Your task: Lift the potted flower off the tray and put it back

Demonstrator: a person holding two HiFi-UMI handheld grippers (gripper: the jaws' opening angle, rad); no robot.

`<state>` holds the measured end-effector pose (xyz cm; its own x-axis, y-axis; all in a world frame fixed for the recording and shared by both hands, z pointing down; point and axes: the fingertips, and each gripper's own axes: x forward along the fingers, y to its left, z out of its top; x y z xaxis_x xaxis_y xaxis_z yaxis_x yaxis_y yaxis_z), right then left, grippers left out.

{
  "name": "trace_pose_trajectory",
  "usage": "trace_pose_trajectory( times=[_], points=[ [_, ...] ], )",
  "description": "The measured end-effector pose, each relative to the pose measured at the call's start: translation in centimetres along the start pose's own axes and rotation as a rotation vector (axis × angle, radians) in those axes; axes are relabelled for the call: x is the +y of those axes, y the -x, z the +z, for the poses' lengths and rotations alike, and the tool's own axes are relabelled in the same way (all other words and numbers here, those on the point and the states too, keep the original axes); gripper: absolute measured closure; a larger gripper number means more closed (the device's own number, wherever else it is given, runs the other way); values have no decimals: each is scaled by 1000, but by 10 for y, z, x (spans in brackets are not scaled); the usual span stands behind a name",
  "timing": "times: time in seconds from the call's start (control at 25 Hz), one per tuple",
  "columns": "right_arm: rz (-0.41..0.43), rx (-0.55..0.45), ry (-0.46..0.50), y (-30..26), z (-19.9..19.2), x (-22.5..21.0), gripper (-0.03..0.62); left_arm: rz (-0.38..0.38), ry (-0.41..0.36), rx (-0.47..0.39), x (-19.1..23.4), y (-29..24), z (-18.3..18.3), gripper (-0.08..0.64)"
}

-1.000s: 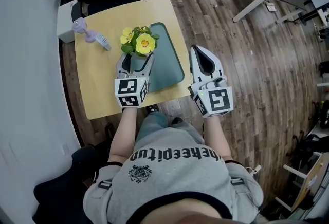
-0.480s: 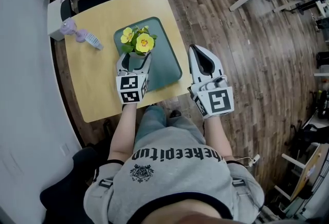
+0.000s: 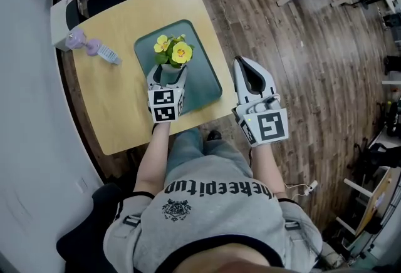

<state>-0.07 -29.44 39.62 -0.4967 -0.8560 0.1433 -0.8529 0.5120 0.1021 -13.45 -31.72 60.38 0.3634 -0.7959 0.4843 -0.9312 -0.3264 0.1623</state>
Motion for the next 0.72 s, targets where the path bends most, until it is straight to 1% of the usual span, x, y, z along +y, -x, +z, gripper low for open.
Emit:
trace_pose_trajectory(
  times=[0.4, 0.72],
  points=[
    [-20, 23, -11, -8, -9, -9, 589, -4, -14, 72, 2, -21, -22, 230],
    [-20, 31, -11, -11, -11, -12, 589, 9, -27, 103, 5, -26, -34, 230]
  ],
)
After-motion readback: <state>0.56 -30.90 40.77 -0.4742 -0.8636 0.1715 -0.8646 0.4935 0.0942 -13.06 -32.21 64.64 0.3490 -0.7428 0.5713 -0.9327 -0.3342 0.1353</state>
